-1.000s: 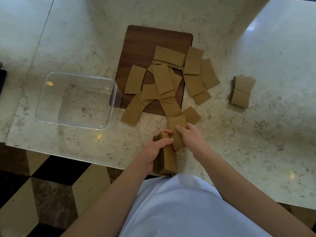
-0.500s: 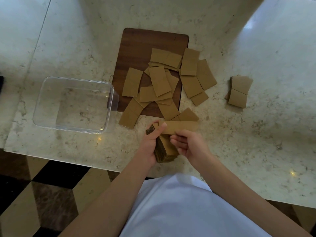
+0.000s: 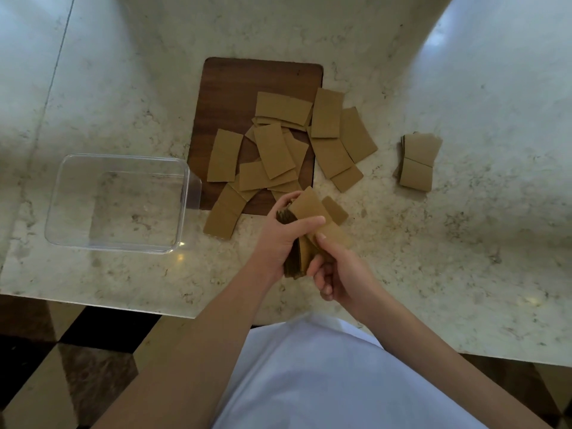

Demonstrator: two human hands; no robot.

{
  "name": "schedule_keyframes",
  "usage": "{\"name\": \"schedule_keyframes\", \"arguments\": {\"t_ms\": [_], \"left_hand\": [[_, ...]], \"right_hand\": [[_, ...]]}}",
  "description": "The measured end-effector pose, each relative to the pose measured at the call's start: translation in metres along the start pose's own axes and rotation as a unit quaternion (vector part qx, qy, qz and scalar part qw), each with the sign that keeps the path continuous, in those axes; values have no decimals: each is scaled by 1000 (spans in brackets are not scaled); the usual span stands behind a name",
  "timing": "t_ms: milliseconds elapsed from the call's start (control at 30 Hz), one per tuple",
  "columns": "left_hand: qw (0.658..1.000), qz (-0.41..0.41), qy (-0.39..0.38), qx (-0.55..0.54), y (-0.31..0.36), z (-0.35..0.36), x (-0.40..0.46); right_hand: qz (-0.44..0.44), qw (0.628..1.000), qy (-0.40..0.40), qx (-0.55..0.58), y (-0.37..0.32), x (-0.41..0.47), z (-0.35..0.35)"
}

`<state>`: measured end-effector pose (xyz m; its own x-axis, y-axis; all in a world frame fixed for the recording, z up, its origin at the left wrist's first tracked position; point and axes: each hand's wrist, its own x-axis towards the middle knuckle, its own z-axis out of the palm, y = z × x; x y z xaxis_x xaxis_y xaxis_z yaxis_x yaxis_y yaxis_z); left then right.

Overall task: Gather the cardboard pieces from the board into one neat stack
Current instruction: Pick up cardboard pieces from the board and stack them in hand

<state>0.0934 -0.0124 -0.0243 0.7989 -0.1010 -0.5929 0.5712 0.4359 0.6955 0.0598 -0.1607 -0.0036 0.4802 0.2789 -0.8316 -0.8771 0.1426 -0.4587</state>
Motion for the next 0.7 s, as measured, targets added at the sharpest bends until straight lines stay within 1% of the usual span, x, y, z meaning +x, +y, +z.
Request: {"name": "schedule_keyframes", "arguments": {"t_ms": [100, 167, 200, 267, 300, 333, 400, 433, 467, 533, 600, 667, 700], "left_hand": [[1000, -9, 2, -6, 0, 4, 6], [1000, -23, 7, -8, -2, 6, 6], [999, -32, 7, -6, -4, 7, 7], [999, -53, 1, 3, -7, 7, 5], [998, -64, -5, 8, -10, 6, 5], [997, -75, -10, 11, -12, 6, 4], [995, -97, -13, 19, -19, 10, 1], [994, -106, -7, 22, -24, 12, 0], [994, -109, 7, 22, -27, 14, -2], [995, -96, 31, 17, -31, 13, -4], [995, -93, 31, -1, -34, 5, -5], [994, -105, 11, -41, -33, -6, -8], [991, -118, -6, -66, -33, -12, -11]], "right_hand": [[2, 992, -50, -114, -6, -8, -13], [15, 979, -32, -201, -10, -9, -23], [19, 975, 4, -221, -13, -9, -29], [7, 974, 98, -203, -16, -6, -43], [-16, 973, 128, -191, -15, -4, -49], [-44, 971, 135, -192, -14, -2, -53], [-86, 969, 101, -210, -9, -1, -51], [-92, 963, 84, -240, -5, 0, -48], [-93, 948, 75, -295, -2, 1, -43], [-96, 894, 67, -432, 5, 4, -29], [-106, 851, 55, -511, 8, 6, -20], [-106, 825, 33, -554, 2, 8, -18], [-95, 831, 27, -548, -4, 10, -21]]}}
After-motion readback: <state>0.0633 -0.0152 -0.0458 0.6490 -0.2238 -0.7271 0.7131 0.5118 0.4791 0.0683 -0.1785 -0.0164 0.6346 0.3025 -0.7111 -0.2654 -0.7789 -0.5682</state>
